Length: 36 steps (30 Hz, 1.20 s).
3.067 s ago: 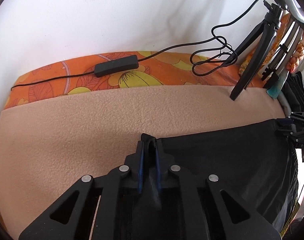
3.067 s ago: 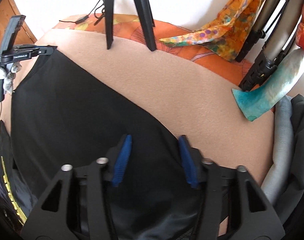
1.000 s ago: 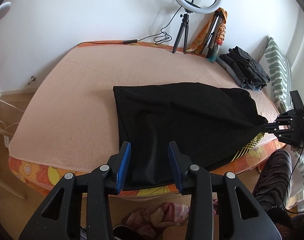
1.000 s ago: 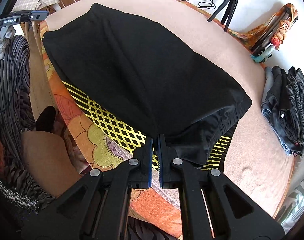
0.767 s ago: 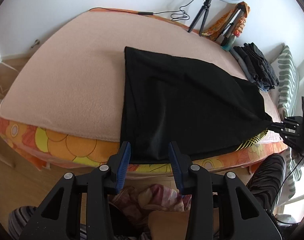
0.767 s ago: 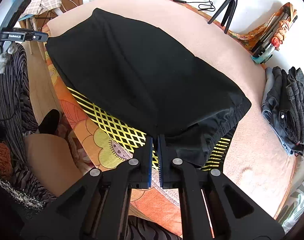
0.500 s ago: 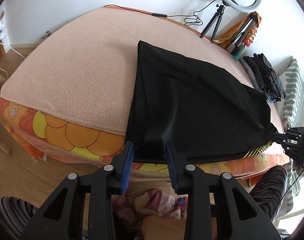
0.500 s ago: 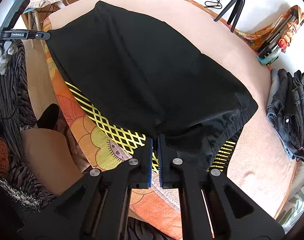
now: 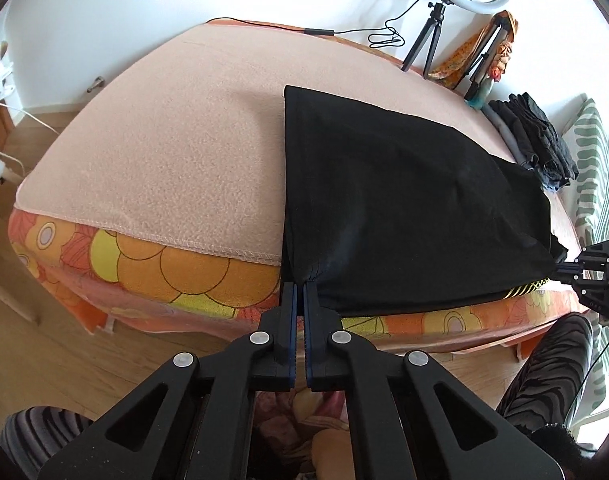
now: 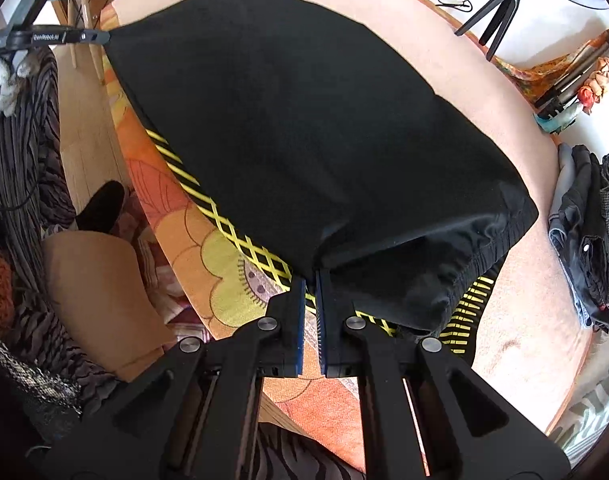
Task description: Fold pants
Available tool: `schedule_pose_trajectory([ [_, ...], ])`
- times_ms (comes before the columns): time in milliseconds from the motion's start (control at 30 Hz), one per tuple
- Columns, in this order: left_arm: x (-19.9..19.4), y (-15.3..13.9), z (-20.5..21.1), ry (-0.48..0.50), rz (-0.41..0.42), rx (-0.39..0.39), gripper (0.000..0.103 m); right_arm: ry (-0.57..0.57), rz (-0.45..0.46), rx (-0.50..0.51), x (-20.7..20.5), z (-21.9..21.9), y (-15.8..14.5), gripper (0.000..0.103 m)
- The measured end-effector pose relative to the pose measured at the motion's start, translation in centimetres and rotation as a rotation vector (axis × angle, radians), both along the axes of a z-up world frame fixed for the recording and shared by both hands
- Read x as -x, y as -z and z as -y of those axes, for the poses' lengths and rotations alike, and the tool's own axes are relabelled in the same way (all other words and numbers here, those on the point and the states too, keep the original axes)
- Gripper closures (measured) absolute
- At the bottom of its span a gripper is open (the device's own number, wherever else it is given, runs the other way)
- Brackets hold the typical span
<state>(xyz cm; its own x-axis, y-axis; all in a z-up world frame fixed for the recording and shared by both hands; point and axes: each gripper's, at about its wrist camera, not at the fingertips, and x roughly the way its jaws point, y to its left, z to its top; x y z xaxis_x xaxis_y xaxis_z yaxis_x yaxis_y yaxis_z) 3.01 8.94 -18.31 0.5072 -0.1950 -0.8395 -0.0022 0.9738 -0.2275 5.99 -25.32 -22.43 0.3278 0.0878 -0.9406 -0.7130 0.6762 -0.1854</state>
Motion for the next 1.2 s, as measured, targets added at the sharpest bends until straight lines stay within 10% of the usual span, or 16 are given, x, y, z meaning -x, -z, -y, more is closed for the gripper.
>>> schedule_pose_trajectory([
  [167, 0.3, -2.1, -0.4, -0.028, 0.025, -0.068, 0.101, 0.087, -0.062, -0.145, 0.3, 2.8, -1.7, 0.095],
  [300, 0.4, -4.9, 0.3, -0.012, 0.103, -0.100, 0.097, 0.249, -0.016, -0.382, 0.5, 7.7, -5.3, 0.048],
  [600, -1.6, -5.7, 10.3, 0.265, 0.163, -0.035, 0.079, 0.844, -0.084, -0.669, -1.5, 17.1, -2.7, 0.046],
  [1200, -5.6, 1.1, 17.6, 0.464, 0.056, -0.010, 0.079, 1.230, -0.373, -1.209, 0.4, 16.3, 3.9, 0.046],
])
